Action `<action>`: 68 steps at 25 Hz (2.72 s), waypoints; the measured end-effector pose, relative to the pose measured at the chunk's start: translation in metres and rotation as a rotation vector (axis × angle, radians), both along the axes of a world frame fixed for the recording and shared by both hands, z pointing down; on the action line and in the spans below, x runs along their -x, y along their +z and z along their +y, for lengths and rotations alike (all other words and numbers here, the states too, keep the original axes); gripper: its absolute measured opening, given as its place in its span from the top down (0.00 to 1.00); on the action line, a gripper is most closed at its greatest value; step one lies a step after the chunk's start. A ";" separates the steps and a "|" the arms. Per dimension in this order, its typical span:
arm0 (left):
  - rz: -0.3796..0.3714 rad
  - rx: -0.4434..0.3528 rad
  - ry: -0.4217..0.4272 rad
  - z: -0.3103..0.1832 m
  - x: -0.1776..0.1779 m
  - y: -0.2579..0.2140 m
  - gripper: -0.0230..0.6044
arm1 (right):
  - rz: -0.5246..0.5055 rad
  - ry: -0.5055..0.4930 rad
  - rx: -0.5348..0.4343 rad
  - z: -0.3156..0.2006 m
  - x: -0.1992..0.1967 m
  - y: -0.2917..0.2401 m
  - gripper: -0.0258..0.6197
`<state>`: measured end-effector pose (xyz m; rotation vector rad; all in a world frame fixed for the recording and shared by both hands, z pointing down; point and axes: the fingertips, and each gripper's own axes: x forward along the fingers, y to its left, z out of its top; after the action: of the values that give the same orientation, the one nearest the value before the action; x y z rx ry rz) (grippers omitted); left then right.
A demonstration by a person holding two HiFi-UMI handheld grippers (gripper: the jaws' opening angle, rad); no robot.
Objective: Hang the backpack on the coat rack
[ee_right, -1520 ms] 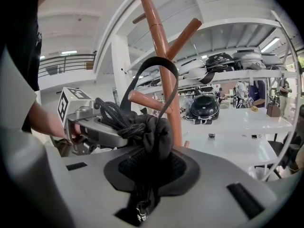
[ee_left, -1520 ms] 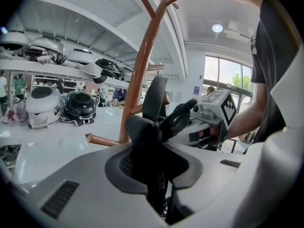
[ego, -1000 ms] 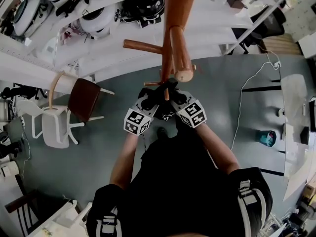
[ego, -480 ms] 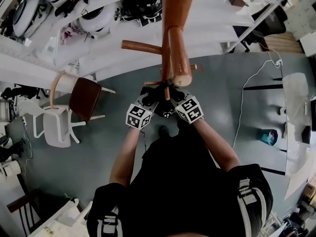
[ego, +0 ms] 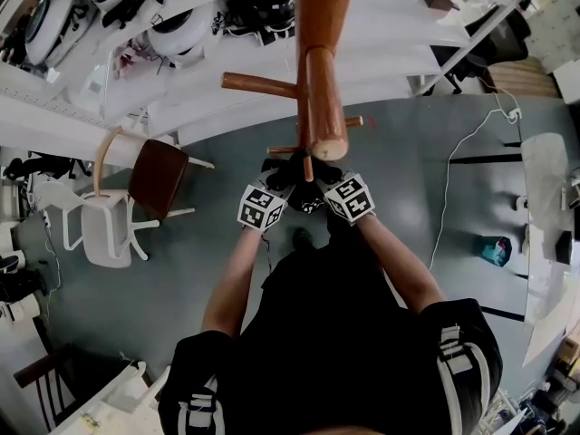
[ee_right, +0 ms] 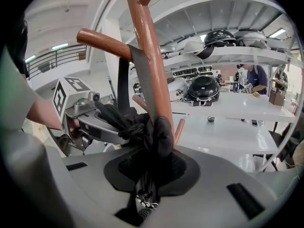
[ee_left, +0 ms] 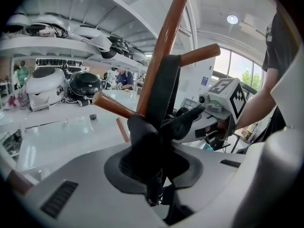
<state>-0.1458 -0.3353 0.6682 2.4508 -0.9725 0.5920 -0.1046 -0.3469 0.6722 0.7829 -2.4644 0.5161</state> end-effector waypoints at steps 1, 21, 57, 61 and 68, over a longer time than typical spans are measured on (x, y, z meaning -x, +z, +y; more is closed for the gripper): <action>-0.002 -0.001 0.002 0.000 -0.001 0.001 0.82 | -0.001 0.001 0.002 0.000 -0.001 0.001 0.83; -0.004 -0.023 -0.067 -0.002 0.011 0.001 0.61 | -0.006 0.038 -0.020 0.003 -0.019 -0.003 0.63; 0.029 -0.244 0.020 0.141 0.020 -0.100 0.93 | -0.141 0.072 -0.232 0.146 -0.050 -0.073 0.94; 0.039 -0.242 0.030 0.147 0.024 -0.101 0.93 | -0.120 0.064 -0.235 0.151 -0.044 -0.069 0.94; 0.036 -0.232 0.030 0.156 0.030 -0.096 0.93 | -0.103 0.036 -0.233 0.157 -0.032 -0.068 0.94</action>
<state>-0.1756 -0.1798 0.5726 2.6736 -1.0427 0.4660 -0.0729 -0.1897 0.6039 0.9136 -2.6426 0.2901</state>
